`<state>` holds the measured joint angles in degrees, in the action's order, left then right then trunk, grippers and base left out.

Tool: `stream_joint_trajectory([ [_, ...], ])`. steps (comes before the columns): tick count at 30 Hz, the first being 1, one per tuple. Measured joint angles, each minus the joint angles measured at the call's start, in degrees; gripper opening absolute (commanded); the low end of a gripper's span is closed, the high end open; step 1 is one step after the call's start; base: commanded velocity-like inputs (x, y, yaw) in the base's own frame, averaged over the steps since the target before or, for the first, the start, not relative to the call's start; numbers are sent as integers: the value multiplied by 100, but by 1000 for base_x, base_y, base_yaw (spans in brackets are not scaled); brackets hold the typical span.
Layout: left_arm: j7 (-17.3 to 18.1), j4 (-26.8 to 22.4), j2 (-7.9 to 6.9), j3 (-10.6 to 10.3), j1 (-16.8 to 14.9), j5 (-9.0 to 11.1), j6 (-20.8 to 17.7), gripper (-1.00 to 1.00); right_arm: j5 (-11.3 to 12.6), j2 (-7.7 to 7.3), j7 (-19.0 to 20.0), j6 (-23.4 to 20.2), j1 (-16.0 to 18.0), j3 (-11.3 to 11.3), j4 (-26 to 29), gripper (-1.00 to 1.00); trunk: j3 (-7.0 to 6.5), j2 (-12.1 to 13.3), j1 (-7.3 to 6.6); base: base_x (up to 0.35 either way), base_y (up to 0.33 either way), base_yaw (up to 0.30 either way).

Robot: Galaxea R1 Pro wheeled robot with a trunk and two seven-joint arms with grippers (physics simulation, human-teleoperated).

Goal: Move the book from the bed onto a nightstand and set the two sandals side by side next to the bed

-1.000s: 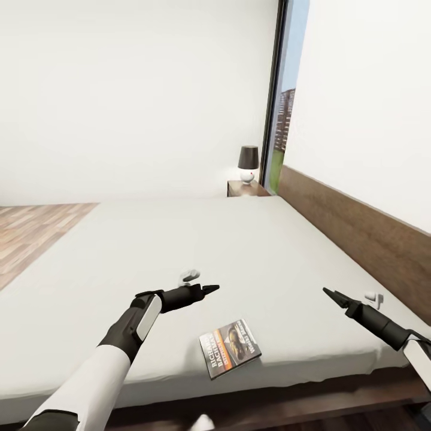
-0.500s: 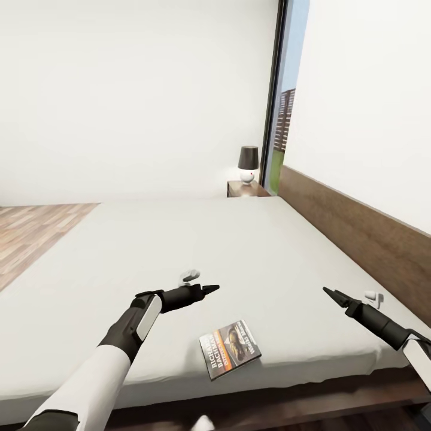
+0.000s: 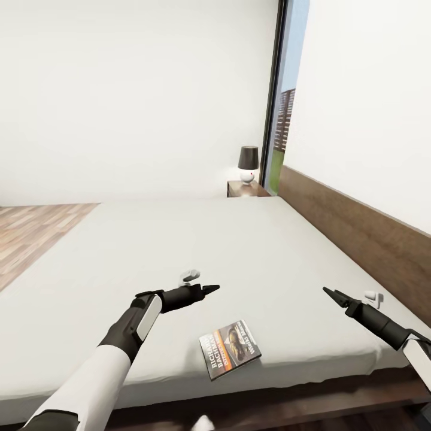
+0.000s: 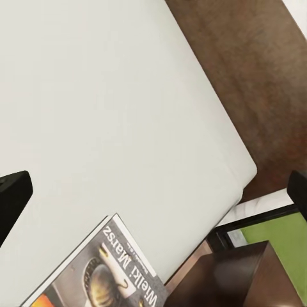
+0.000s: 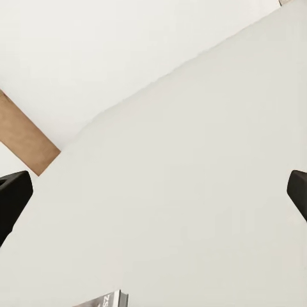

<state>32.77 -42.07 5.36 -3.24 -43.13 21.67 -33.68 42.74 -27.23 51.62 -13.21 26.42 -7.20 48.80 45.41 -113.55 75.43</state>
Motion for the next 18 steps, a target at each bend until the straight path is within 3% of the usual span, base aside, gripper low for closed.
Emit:
stream_joint_trajectory([
  [12,-2,0,0,0,0,2,0,100,0,0,0,6,-2,0,-13,100,-197,440,-241,0,0,0],
  [18,-2,0,-7,0,17,-8,4,100,-1,-6,28,-37,-22,-5,-55,100,-197,441,-242,0,0,0],
])
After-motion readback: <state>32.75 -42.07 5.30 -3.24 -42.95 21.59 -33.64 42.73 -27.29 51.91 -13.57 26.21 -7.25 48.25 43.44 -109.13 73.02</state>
